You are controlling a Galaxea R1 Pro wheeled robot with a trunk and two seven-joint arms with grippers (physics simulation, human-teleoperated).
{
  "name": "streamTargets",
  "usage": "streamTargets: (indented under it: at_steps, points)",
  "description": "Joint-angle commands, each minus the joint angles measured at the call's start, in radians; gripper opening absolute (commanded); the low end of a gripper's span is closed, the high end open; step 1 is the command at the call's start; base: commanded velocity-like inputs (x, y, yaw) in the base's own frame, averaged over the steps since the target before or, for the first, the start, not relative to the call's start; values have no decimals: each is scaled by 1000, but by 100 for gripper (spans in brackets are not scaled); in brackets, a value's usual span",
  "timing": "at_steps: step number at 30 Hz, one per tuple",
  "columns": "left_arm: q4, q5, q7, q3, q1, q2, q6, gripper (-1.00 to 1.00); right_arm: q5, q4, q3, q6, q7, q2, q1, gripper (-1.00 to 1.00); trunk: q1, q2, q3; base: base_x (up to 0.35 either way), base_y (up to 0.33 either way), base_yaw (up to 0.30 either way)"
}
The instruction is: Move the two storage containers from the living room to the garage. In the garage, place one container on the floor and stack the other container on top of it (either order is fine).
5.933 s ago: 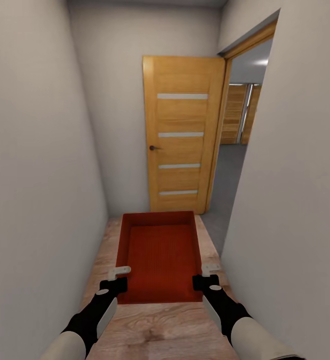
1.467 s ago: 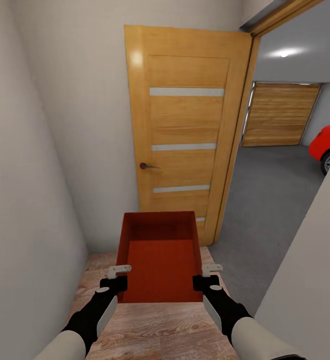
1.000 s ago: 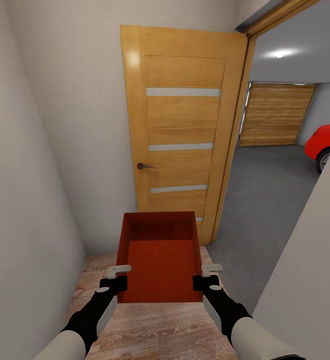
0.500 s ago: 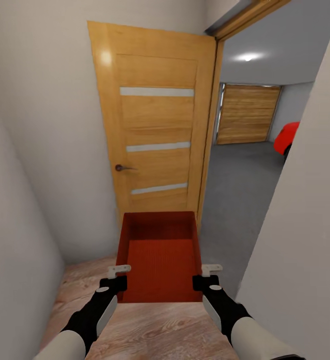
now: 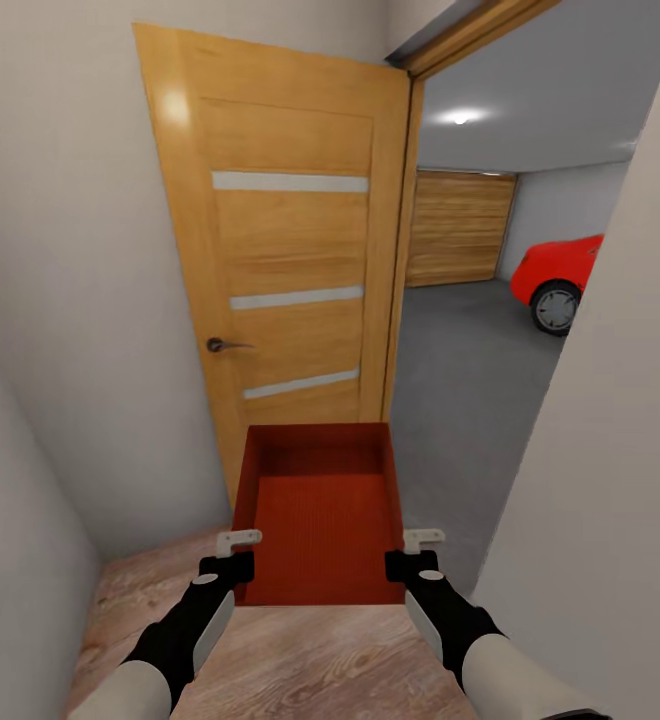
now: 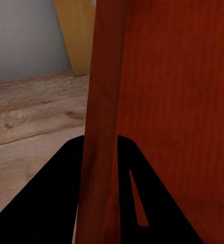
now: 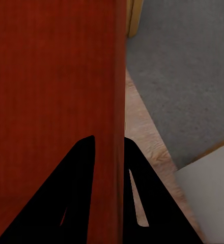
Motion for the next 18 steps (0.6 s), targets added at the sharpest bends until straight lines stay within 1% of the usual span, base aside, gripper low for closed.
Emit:
streamTargets:
  at_steps: [1,5,18]
  points:
    - [-20,43,13,17,-1,1,-41,-100,2,-1,-14,7,-13,-1,0,-100,1,-2,-2,167,177,-15]
    - [-22,43,13,18,-1,1,-42,-100,2,-1,-14,7,-13,-1,0,-100,1,-2,-2,120,109,-5]
    - [-22,43,13,18,-1,1,-42,-100,2,-1,-14,7,-13,-1,0,-100,1,-2,-2,6,5,0]
